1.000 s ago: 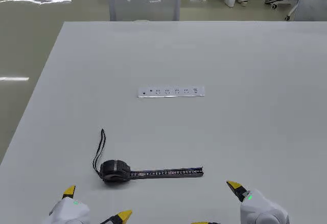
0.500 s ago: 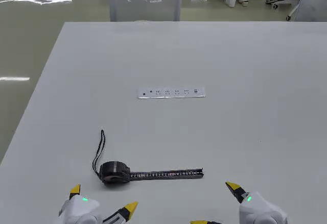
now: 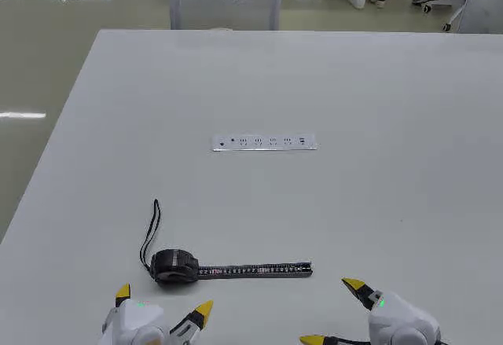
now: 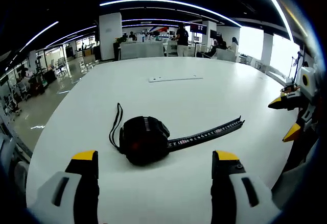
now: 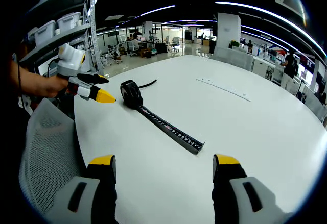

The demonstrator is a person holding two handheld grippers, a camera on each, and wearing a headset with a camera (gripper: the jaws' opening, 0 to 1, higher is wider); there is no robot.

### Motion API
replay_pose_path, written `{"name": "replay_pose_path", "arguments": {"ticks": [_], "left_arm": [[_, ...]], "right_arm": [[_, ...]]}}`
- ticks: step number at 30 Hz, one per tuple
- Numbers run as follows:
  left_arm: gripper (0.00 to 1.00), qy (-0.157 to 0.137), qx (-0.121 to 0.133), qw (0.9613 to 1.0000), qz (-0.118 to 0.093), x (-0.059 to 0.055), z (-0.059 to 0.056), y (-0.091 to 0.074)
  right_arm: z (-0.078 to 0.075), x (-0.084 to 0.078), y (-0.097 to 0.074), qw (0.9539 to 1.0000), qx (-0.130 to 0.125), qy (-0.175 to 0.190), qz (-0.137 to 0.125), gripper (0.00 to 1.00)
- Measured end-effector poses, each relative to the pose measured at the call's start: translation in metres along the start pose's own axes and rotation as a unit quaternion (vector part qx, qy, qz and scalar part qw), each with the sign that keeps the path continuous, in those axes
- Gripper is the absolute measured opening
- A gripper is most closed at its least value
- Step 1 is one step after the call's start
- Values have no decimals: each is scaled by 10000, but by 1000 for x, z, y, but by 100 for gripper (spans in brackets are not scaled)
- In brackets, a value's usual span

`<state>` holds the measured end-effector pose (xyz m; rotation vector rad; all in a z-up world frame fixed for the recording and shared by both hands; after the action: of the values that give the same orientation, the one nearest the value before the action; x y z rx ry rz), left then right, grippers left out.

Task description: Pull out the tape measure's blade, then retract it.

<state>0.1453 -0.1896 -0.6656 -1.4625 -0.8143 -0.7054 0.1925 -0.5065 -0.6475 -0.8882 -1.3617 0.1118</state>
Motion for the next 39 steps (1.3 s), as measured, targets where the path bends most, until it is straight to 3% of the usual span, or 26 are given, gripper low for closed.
{"name": "replay_pose_path", "arguments": {"ticks": [9,15,19,27,39], "left_arm": [[86,-116,298,9992,-239,-3,1,13],[92,-117,245,9991,-334,-4,-1,21],[87,-182,237,9989,-361,-2,-1,25],[81,-286,277,9986,-338,1,0,35],[77,-377,350,9982,-319,4,2,49]], "right_arm": [[-20,1,13,9979,388,-516,-28,66],[-37,0,22,9948,603,-819,6,59],[-49,-1,29,9925,766,-945,83,57],[-63,-7,42,9841,1242,-1261,170,52],[-86,-17,66,9742,1614,-1558,255,38]]}}
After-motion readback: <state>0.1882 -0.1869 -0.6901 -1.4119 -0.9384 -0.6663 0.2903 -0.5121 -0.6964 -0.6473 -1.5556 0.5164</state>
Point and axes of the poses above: the centre of the closed fingertips' face, and the gripper's own axes: y roughly forward along the fingers, z roughly to its left, x roughly out of its top, the point moved 8 cm from there along -y, roughly backward along the fingers, and after that the axes turned 5 degrees about -y, right-handed, at the moved point
